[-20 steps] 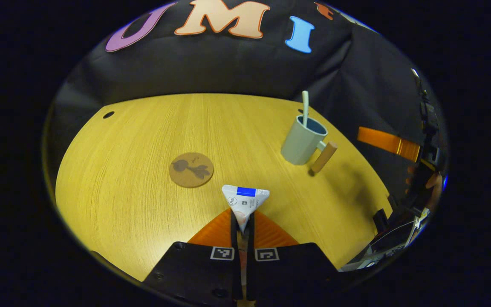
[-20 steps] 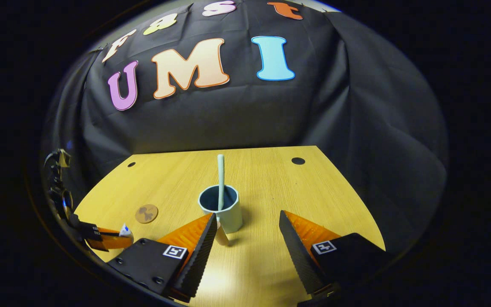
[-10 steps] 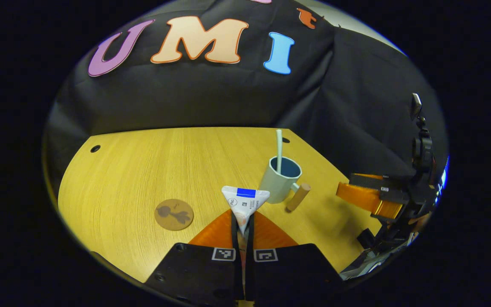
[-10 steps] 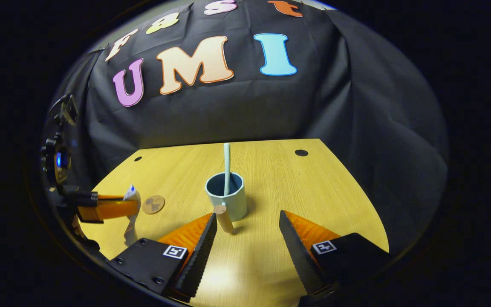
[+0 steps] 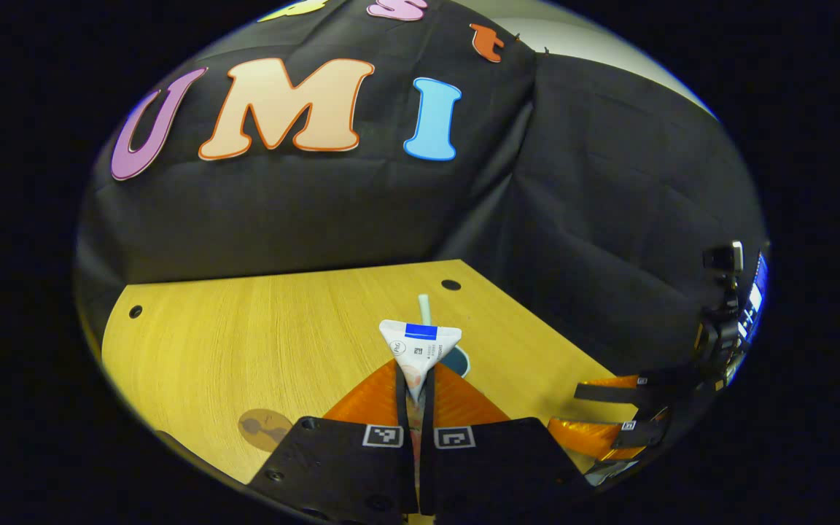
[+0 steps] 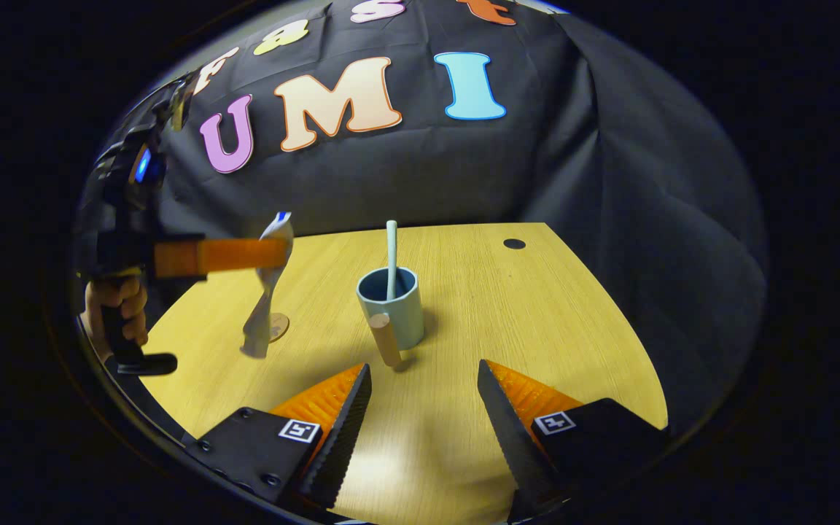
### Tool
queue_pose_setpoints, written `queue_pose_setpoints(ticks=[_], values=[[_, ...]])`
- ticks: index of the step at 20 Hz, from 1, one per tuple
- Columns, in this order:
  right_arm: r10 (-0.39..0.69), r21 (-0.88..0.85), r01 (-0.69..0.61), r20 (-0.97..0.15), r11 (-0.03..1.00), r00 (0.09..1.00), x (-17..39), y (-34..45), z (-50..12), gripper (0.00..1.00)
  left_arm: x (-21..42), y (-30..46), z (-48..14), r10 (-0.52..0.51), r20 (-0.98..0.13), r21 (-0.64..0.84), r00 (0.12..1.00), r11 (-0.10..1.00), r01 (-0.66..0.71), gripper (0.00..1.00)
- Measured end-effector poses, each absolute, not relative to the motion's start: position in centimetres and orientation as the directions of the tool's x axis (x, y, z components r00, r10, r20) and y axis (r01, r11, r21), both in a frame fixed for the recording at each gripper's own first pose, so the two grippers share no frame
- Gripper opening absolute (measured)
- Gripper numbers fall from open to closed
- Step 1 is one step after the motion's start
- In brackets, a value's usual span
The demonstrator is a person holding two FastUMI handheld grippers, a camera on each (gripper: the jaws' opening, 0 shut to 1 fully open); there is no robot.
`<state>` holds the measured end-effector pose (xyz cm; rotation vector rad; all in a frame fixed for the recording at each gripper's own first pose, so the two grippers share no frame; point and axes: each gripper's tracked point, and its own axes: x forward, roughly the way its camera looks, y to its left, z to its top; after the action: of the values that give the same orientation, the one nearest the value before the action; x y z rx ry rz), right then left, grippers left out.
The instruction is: Put the toothbrush and toothpaste on the desktop into the cup, then pick up the cup and place it on the coaster on the desktop.
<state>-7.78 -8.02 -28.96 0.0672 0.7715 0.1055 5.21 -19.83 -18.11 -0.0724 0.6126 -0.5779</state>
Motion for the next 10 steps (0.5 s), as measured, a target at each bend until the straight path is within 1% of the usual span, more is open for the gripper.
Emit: queue_pose_setpoints(ticks=[4,8,9,10], values=[[0.118,0.111,-0.055,-0.706,0.992,0.698,-9.2,-8.8,-29.3,0.84,7.7,-22.7,-16.9,-0.565,-0.474,-0.235,0.675,0.820,0.521,0.01],[0.114,0.115,-0.044,-0.719,0.992,0.686,-10.5,-9.5,-29.6,0.84,9.6,-25.5,-16.9,-0.590,-0.454,-0.254,0.668,0.804,0.537,0.01],[0.113,0.117,-0.041,-0.722,0.992,0.683,-10.7,-9.6,-29.6,0.84,10.1,-26.0,-17.1,-0.593,-0.447,-0.263,0.670,0.803,0.535,0.02],[0.112,0.118,-0.038,-0.725,0.992,0.680,-10.9,-9.8,-29.7,0.84,10.5,-26.6,-17.1,-0.599,-0.438,-0.275,0.670,0.799,0.535,0.01]])
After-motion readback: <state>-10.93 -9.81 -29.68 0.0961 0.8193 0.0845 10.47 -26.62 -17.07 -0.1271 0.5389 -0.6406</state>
